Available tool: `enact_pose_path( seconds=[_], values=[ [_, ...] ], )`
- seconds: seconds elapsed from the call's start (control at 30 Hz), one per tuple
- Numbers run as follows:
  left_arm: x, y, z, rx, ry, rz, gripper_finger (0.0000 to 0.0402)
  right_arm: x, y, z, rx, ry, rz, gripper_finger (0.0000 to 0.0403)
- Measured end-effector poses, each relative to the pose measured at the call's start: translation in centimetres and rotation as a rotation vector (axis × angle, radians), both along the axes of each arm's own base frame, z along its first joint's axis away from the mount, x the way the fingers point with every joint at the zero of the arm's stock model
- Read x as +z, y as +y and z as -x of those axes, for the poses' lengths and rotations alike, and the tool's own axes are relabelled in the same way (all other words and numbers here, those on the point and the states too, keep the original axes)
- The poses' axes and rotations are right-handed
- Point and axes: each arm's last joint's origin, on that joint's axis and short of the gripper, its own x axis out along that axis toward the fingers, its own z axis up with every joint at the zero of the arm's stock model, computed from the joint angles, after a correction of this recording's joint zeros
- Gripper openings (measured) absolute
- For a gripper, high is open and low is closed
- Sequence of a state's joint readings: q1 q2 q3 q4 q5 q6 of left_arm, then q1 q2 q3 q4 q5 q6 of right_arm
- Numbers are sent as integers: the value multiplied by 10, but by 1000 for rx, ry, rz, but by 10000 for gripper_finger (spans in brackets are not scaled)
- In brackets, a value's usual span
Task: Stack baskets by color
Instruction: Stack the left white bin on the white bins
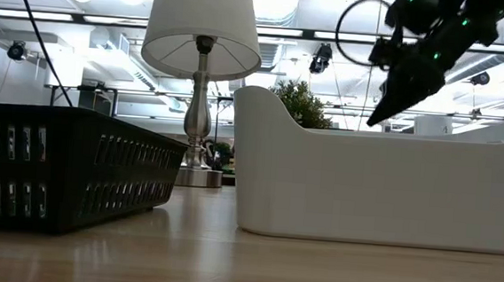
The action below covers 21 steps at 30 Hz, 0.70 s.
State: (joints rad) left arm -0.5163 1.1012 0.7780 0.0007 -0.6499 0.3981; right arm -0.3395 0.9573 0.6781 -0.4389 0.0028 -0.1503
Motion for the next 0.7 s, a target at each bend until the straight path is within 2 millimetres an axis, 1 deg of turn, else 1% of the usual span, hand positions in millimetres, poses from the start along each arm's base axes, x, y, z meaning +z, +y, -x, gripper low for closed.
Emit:
enact_pose_path(
  seconds=[0.2, 0.43, 0.7],
  values=[
    [1, -1, -2, 6, -16, 6, 144, 17, 33, -8, 70, -50, -26, 9],
    [0, -1, -2, 6, -11, 3, 144, 38, 67, -22, 184, -93, 6, 9],
    [-1, -1, -2, 6, -8, 1, 144, 55, 97, -40, 265, -101, 31, 9]
  ],
)
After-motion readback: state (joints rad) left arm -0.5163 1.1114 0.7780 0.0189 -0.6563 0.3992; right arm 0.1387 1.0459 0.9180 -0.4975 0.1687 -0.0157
